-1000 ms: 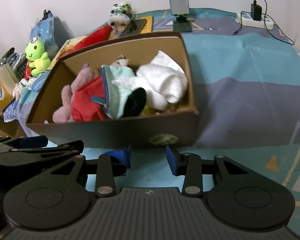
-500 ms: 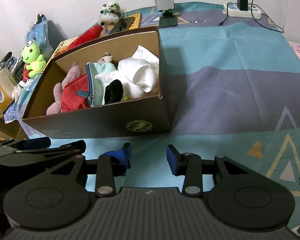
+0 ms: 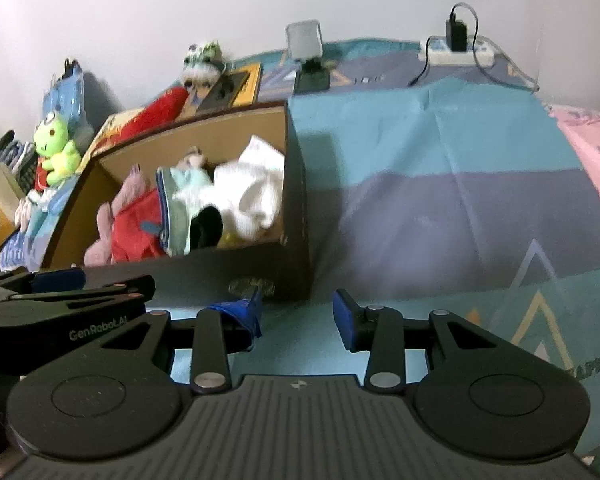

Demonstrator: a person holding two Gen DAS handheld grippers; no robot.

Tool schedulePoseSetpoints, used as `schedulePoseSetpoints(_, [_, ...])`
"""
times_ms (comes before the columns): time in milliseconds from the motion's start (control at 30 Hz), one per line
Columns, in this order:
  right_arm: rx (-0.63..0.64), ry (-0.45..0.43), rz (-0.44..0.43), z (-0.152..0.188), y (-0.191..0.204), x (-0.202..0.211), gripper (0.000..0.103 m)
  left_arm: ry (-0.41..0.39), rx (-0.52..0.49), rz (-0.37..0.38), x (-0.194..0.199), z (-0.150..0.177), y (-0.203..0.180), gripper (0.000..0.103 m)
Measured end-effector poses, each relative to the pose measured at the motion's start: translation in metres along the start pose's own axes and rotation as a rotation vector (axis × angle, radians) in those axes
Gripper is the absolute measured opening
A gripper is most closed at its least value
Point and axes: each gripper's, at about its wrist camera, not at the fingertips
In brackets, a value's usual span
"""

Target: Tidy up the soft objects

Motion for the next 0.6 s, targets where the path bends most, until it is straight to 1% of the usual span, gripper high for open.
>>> schedulePoseSetpoints(267, [-0.011,-0.100,0.011,-0.024,0.005,0.018,0.023,-0.081,-0.010,-0.010,0.012,-0.025,0.005,0.066])
schedulePoseSetpoints(433, [-0.009,-0.128,0.016,-0.035,0.013,0.020,0.023,-0.114,-0.013,-0.021,0.015,-0.038,0.013,0.067])
schedulePoseSetpoints(600, [0.004,-0.141,0.023,-0.042,0.027,0.014,0.023,-0.122,-0.001,-0.025,0.011,-0.044,0.025,0.067])
Point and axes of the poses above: each gripper's, at about its wrist camera, not at the fingertips, and x roughly against the way its jaws point, y to its left, z to its underside, and after that the axes turned 11 degrees about z, right-handed
